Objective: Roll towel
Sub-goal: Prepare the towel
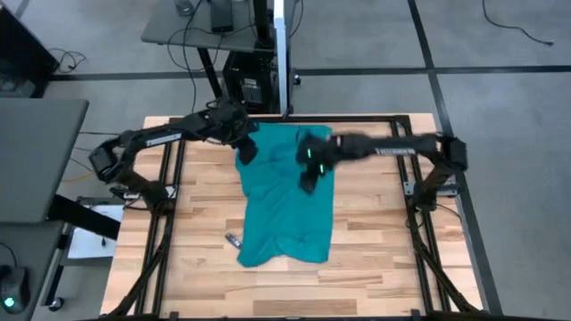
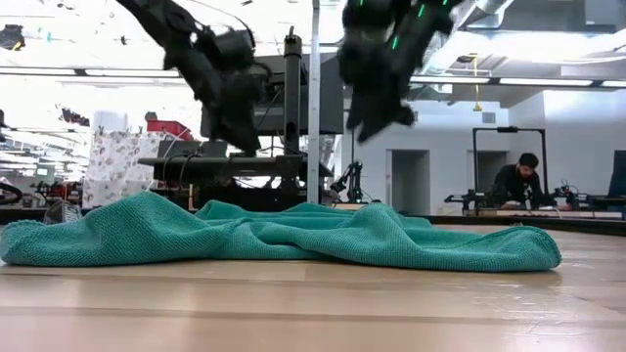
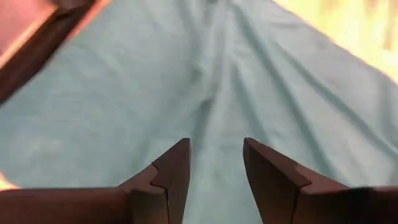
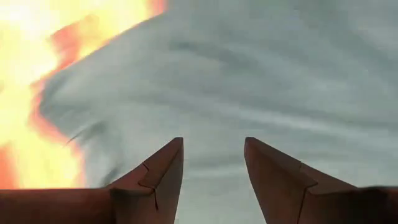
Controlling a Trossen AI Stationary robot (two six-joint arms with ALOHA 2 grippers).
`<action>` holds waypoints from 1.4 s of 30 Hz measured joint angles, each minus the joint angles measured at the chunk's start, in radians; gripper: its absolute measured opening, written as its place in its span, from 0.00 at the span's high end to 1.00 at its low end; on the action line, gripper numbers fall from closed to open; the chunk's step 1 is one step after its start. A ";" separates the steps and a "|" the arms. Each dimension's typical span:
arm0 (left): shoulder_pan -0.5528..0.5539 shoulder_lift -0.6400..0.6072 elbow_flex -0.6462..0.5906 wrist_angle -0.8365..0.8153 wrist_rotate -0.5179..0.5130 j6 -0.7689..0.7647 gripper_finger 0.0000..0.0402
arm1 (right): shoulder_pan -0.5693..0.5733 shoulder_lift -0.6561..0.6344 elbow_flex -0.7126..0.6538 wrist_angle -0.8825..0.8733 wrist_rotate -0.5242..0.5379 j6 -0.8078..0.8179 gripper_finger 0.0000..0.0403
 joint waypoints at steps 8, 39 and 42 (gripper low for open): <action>-0.317 -0.108 0.000 -0.276 0.026 -0.069 0.67 | 0.417 0.071 -0.140 0.154 0.212 0.141 0.59; -0.962 0.282 -0.066 0.226 -0.270 -0.736 0.58 | 0.444 0.219 -0.153 0.256 0.286 0.316 0.59; -0.989 0.332 -0.066 0.245 -0.248 -0.758 0.56 | 0.448 0.219 -0.152 0.256 0.286 0.316 0.59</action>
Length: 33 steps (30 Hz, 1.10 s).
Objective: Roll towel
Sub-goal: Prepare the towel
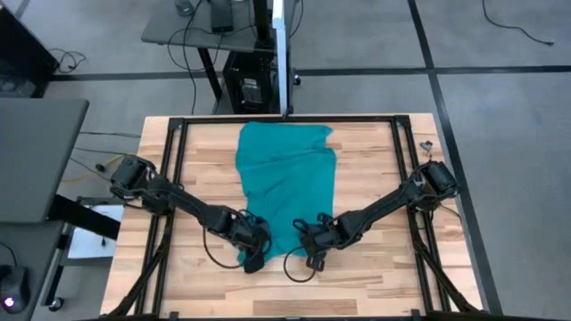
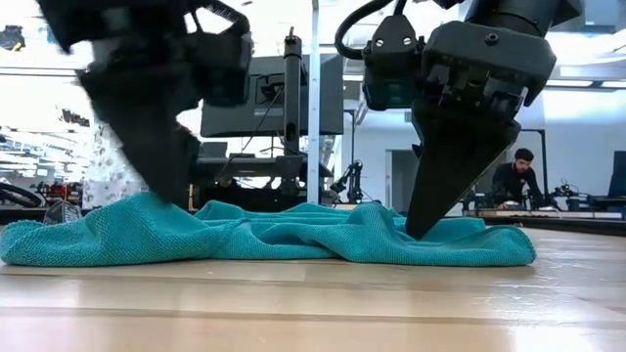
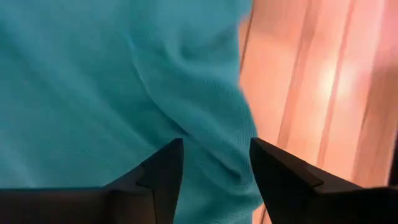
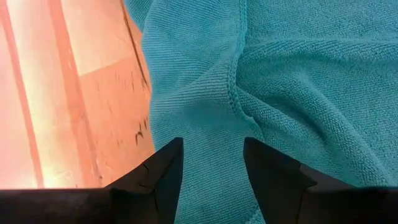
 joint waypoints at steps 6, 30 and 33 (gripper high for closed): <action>-0.008 0.008 0.000 0.025 0.003 -0.017 0.63 | 0.001 0.000 0.000 -0.002 0.000 0.000 0.59; -0.030 -0.060 0.001 -0.043 0.015 0.052 1.00 | -0.060 0.000 0.001 0.011 0.045 -0.167 0.68; -0.030 -0.060 0.001 -0.044 0.015 0.061 1.00 | -0.071 0.000 0.001 0.028 0.015 -0.171 0.68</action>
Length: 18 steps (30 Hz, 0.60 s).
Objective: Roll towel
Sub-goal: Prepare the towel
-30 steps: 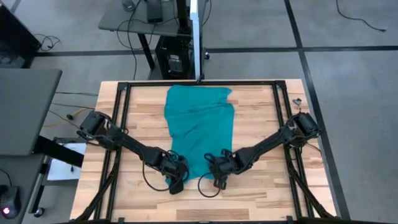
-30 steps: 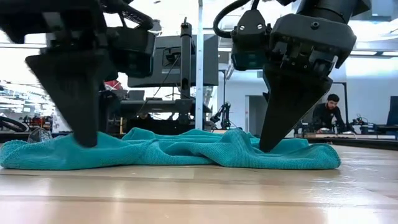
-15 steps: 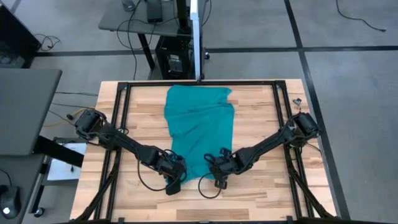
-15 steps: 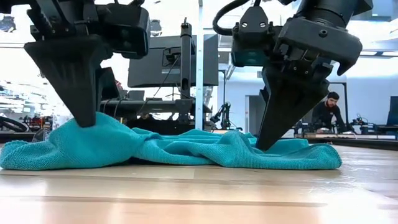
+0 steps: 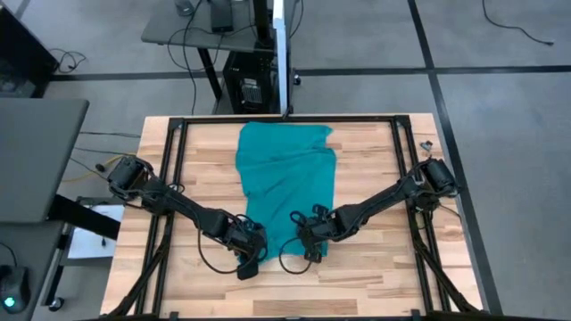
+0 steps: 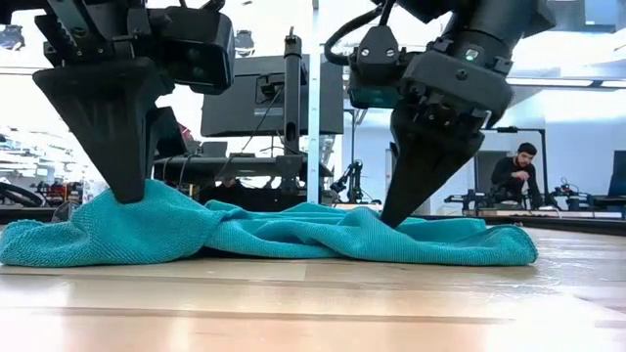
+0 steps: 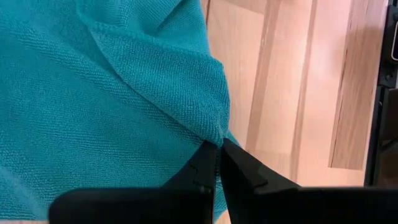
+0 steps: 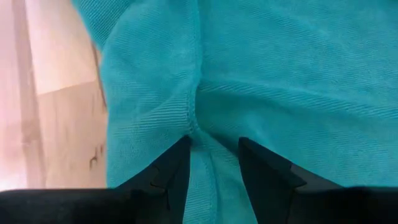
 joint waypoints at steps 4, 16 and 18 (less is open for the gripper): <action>0.000 0.000 0.000 -0.008 0.001 0.004 1.00 | -0.009 0.000 0.000 0.038 -0.115 -0.055 0.68; 0.000 0.000 0.000 -0.017 -0.003 0.024 1.00 | -0.023 0.000 0.000 0.038 -0.130 -0.067 0.94; 0.000 0.000 0.000 -0.017 -0.004 0.024 1.00 | -0.023 0.000 0.000 0.049 -0.145 -0.069 0.98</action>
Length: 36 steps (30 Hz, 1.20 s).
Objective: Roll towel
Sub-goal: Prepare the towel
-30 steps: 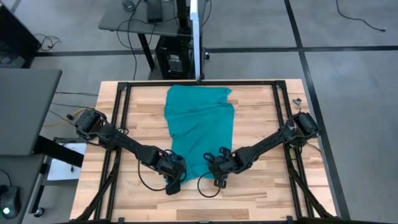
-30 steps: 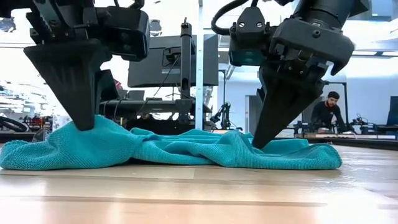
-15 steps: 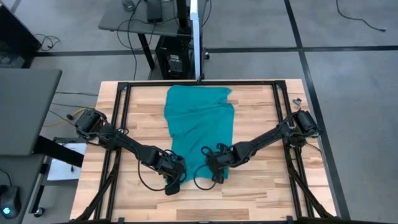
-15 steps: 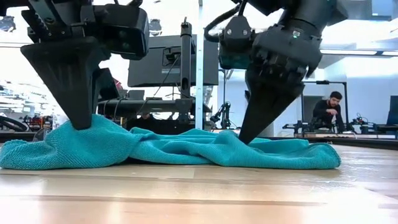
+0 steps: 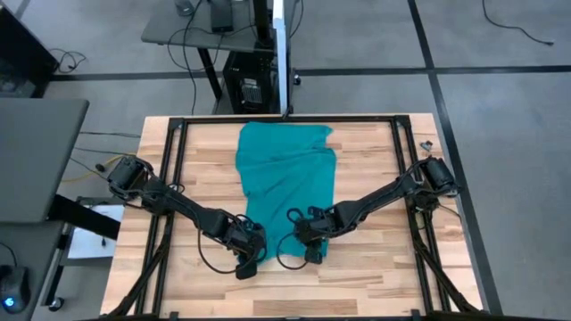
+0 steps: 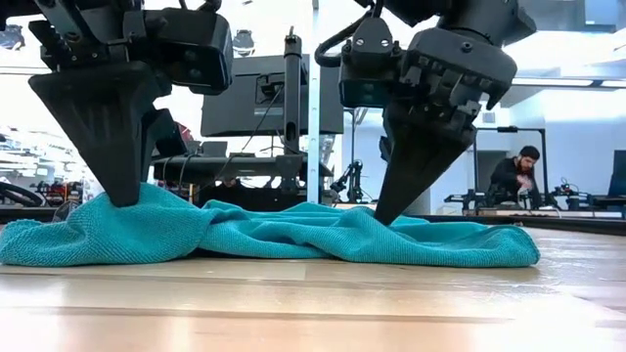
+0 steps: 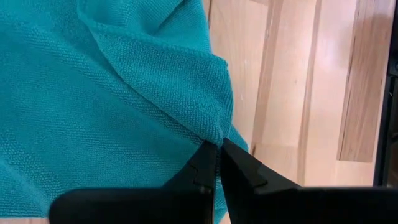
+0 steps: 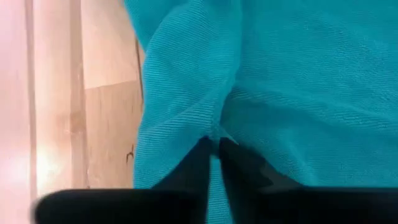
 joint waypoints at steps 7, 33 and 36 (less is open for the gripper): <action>0.000 -0.020 0.000 -0.010 0.022 -0.009 1.00 | 0.016 -0.009 0.020 -0.038 -0.012 0.022 1.00; 0.038 -0.169 0.030 -0.171 0.668 -0.020 1.00 | 0.180 -0.018 0.107 -0.167 -0.057 0.217 1.00; 0.070 -0.169 0.029 -0.170 0.733 -0.019 1.00 | 0.176 -0.018 0.106 -0.165 -0.057 0.217 1.00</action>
